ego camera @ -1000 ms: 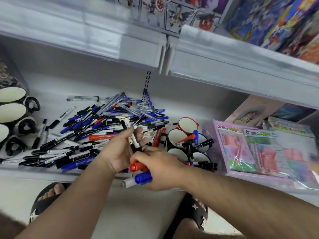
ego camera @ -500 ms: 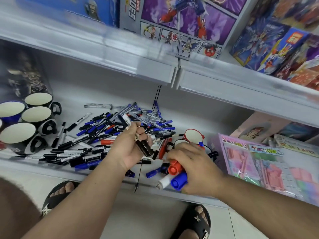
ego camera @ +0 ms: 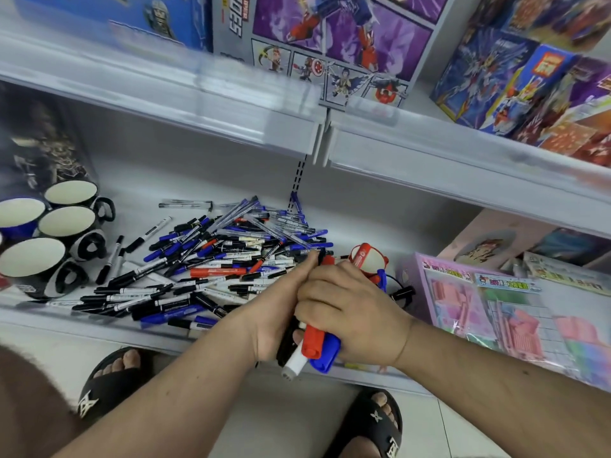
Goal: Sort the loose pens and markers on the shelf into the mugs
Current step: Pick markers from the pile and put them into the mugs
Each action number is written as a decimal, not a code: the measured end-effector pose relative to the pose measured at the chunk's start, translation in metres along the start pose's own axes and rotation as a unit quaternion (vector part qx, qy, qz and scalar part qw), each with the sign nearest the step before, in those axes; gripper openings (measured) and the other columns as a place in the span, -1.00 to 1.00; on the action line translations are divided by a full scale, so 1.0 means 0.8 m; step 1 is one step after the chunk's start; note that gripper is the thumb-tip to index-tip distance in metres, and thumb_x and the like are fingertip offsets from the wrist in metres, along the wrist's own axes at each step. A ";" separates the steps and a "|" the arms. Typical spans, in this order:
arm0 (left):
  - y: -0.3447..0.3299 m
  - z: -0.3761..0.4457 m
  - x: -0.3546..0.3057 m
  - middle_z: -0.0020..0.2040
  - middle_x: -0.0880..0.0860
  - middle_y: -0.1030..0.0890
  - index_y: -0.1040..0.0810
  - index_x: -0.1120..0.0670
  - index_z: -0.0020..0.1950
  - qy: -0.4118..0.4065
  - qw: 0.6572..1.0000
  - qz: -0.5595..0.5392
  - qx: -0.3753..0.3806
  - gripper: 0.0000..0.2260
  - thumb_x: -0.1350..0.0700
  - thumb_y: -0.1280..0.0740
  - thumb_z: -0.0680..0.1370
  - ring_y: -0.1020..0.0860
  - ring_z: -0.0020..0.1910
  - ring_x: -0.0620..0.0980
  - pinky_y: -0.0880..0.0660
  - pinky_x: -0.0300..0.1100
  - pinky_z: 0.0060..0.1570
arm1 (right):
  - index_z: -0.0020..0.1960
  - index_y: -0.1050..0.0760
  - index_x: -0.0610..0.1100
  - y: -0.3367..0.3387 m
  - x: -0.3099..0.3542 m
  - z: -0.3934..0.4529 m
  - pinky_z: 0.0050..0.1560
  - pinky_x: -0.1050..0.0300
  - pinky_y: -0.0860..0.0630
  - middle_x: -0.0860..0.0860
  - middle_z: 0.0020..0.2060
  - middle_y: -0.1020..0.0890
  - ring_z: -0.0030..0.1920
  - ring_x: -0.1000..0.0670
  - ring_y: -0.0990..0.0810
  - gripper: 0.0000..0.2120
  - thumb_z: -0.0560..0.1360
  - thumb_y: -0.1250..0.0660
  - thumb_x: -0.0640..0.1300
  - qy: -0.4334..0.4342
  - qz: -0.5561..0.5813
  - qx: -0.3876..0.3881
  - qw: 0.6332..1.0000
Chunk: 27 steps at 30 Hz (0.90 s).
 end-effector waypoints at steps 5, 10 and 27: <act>-0.010 -0.007 -0.001 -0.26 0.09 -0.64 -0.72 0.11 -0.18 -0.028 1.000 -0.004 -0.005 -0.56 -0.25 -0.31 0.46 -0.66 -0.29 0.01 -0.62 -0.17 -0.27 | 0.02 -0.49 -0.05 -0.011 0.000 0.004 0.01 -0.04 -0.47 -0.06 -0.02 -0.50 0.03 -0.10 -0.45 -0.56 0.20 -0.57 -0.20 -0.015 0.046 0.079 0.996; -0.004 -0.001 0.010 -0.32 0.08 -0.62 -0.71 0.12 -0.25 -0.025 0.999 -0.021 -0.017 -0.52 -0.29 -0.30 0.47 -0.63 -0.34 0.01 -0.59 -0.19 -0.28 | -0.05 -0.55 -0.04 -0.023 0.000 0.003 0.01 0.01 -0.40 0.00 -0.05 -0.37 0.00 -0.06 -0.38 -0.55 0.09 -0.57 -0.19 -0.058 0.063 0.137 0.987; 0.015 0.018 0.008 -0.14 0.09 -0.66 -0.69 0.12 -0.07 -0.133 0.980 -0.144 -0.023 -0.62 -0.16 -0.27 0.48 -0.66 -0.13 0.00 -0.59 -0.14 -0.03 | 0.49 -0.16 0.01 -0.031 -0.008 -0.002 0.53 -0.10 0.00 -0.01 0.46 -0.18 0.55 -0.06 0.03 -0.15 0.28 -0.43 -0.24 -0.177 0.090 0.264 0.944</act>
Point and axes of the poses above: each hand's wrist, its own z-axis towards the middle knuckle, its own y-axis out of the back of the hand, x = y × z, the point moved 5 cm from there along z, towards the middle knuckle
